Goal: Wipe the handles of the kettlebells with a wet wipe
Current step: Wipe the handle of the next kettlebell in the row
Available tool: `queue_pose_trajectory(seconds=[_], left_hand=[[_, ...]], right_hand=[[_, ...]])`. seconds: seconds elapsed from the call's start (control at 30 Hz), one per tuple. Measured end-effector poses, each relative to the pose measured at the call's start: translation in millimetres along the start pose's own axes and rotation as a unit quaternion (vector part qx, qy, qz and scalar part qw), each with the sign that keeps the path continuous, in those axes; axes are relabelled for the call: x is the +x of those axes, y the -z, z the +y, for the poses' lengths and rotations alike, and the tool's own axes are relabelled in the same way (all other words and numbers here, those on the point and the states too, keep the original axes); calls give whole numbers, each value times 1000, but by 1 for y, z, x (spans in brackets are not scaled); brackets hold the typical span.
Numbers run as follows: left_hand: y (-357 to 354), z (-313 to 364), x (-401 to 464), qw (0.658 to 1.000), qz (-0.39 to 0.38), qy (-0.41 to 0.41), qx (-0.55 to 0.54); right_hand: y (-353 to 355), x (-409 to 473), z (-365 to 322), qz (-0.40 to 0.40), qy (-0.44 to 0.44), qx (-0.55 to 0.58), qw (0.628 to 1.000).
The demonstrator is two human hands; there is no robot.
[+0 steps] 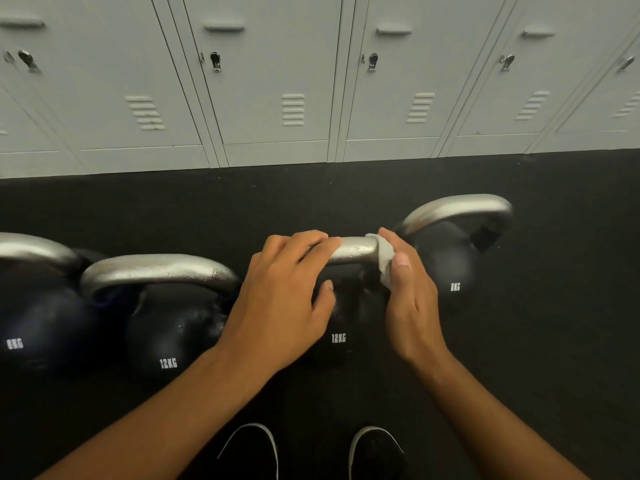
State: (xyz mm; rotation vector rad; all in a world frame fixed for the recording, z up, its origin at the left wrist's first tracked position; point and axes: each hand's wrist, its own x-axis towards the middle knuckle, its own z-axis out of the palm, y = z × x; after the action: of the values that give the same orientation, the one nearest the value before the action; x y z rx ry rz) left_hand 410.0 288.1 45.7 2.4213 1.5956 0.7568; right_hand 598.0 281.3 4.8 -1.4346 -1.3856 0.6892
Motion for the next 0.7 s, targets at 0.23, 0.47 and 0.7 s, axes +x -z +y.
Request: queue_pose_trajectory(seconds=[0.23,0.47,0.7], left_hand=[[0,-6,-6,999,-2,-14,-30],[-4,-2,-25,999,14,13,-39],[-2,-5,-22,999,25,16,-41]], right_hand=[[5,-22,13,-86,79,-89,989],[-3,-4,-4,-36,52,-96,993],[0,-21,9,-79,97,-137,983]])
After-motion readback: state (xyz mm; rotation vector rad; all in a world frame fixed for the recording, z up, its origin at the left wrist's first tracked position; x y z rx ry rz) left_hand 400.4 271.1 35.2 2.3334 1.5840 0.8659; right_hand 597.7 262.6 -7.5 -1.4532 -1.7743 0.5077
